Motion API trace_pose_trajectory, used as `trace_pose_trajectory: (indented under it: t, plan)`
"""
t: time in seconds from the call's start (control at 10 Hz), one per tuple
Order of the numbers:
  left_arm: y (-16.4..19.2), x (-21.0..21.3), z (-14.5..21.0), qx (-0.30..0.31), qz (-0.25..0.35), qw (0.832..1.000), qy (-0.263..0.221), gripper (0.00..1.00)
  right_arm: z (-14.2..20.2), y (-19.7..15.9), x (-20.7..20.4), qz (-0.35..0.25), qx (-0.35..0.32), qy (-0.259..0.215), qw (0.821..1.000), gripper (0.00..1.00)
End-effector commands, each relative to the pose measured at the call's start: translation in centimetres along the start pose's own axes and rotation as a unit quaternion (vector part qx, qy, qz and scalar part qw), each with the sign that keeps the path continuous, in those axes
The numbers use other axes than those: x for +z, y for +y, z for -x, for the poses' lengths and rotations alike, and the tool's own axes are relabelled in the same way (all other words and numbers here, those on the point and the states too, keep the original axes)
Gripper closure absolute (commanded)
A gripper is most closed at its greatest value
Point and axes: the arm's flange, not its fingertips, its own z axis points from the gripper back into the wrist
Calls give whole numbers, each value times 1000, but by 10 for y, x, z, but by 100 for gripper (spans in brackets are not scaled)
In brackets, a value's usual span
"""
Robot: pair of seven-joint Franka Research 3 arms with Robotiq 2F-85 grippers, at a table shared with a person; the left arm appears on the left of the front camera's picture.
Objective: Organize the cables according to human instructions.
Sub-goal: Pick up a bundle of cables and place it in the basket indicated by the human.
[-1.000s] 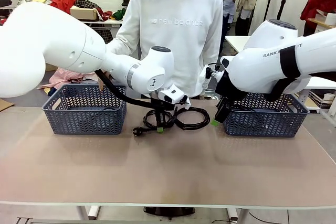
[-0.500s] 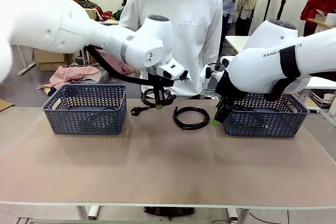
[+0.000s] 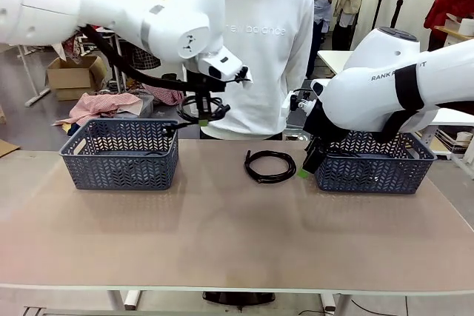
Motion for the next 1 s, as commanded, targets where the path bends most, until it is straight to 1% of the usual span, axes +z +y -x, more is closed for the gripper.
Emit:
trace_pose_trajectory:
  t: [0.0,0.2,0.4,0.7,0.9]
  plan:
    - [-1,-1,41,-16,-8,1000,17,100,0,-1,1,4,-1,-1,1000,0]
    - [9,-8,82,-8,-3,1000,7,100,0,-1,1,4,-1,-1,1000,0]
    - [12,-21,112,7,8,1000,-10,100,0,-1,1,4,-1,-1,1000,0]
    - [25,-51,148,39,13,999,-18,100,0,-1,1,4,-1,-1,1000,0]
    - [34,-66,163,38,11,999,-19,100,0,-1,1,4,-1,-1,1000,0]
